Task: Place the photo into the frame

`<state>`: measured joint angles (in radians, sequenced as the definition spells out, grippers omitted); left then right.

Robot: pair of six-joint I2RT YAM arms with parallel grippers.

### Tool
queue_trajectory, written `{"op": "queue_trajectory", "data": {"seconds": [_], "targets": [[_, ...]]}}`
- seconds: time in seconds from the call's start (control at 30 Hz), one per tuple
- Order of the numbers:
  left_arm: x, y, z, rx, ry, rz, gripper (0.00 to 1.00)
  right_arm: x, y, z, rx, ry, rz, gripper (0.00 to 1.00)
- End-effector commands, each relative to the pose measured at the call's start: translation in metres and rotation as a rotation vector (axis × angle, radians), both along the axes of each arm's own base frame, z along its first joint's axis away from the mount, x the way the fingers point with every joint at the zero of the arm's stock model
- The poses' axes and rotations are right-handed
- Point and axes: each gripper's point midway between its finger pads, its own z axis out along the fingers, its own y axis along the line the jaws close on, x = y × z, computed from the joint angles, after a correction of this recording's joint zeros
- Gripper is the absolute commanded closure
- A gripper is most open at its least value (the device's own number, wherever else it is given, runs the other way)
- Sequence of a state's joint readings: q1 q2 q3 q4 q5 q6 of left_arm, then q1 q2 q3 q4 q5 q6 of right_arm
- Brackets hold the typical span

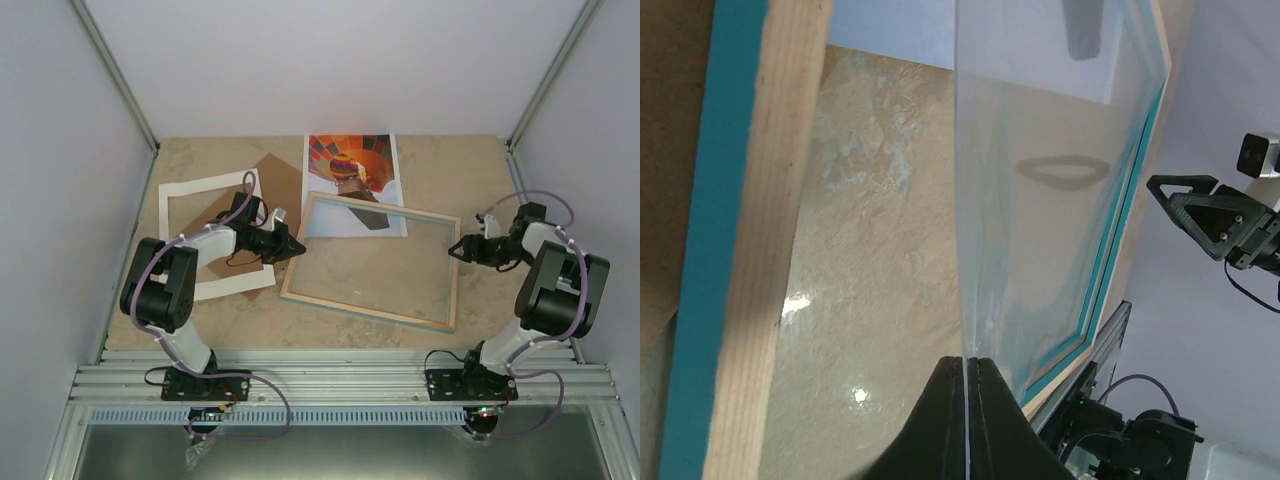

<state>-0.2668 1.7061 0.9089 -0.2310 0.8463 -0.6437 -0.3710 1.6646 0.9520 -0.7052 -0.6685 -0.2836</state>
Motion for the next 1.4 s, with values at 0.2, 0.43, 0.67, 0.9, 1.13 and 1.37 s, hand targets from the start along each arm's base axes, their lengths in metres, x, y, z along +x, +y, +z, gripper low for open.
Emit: {"op": "queue_trajectory", "data": {"seconds": [0.2,0.43,0.67,0.9,1.13,1.37], "targets": [[0.009,-0.011,-0.010,0.009,-0.040,-0.058,0.92,0.017,-0.011,-0.013,0.007,0.022,-0.031,0.42],[0.014,-0.012,-0.020,0.035,-0.045,-0.105,0.79,0.022,-0.017,-0.023,-0.015,0.036,-0.028,0.43],[0.020,-0.013,-0.024,0.053,-0.057,-0.130,0.73,0.024,-0.020,-0.028,-0.026,0.041,-0.034,0.45],[0.025,-0.017,-0.024,0.095,-0.089,-0.157,0.73,0.025,-0.018,-0.027,-0.018,0.031,-0.032,0.45],[0.006,-0.021,-0.017,0.060,-0.031,-0.160,0.97,0.027,-0.016,-0.024,0.005,0.031,-0.039,0.43],[-0.005,-0.029,-0.016,-0.038,0.076,-0.158,1.00,0.023,-0.014,-0.014,0.049,0.015,-0.067,0.40]]}}
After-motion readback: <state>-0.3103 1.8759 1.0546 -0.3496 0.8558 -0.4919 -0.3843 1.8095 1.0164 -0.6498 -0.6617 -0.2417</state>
